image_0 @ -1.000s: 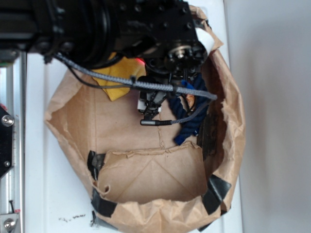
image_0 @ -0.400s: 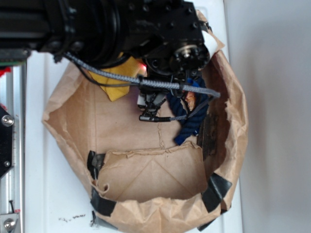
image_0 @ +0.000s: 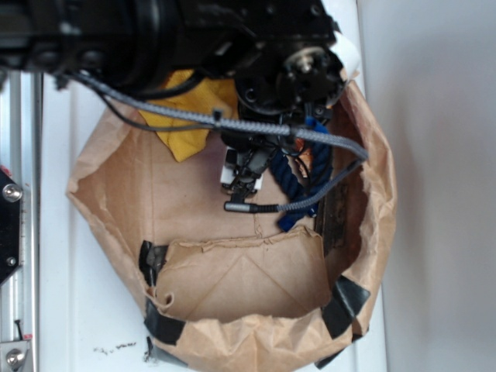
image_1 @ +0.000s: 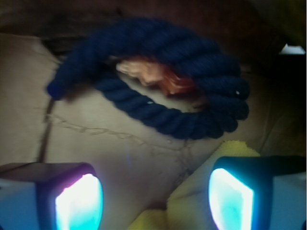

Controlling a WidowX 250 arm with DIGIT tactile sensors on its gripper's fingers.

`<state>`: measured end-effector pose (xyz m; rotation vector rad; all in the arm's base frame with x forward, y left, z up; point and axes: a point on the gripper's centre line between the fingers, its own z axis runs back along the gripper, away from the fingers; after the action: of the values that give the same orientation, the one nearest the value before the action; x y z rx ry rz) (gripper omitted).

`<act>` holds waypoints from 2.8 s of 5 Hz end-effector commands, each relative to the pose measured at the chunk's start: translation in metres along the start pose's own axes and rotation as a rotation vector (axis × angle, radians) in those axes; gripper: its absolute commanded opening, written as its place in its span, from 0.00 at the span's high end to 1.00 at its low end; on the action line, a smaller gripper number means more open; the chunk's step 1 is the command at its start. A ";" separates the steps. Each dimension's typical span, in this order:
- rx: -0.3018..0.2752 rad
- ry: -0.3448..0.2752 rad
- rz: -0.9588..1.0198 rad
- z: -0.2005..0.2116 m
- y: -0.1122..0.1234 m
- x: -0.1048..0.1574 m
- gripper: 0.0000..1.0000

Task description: Grab the yellow cloth.

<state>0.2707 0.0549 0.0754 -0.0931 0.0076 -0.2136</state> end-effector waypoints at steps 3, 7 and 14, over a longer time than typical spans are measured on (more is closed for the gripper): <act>0.175 0.097 -0.019 -0.014 -0.004 0.020 0.00; 0.144 0.117 -0.057 -0.015 -0.008 0.016 0.00; 0.225 0.140 -0.054 -0.028 0.016 -0.038 0.00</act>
<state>0.2291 0.0776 0.0334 0.1254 0.1583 -0.2731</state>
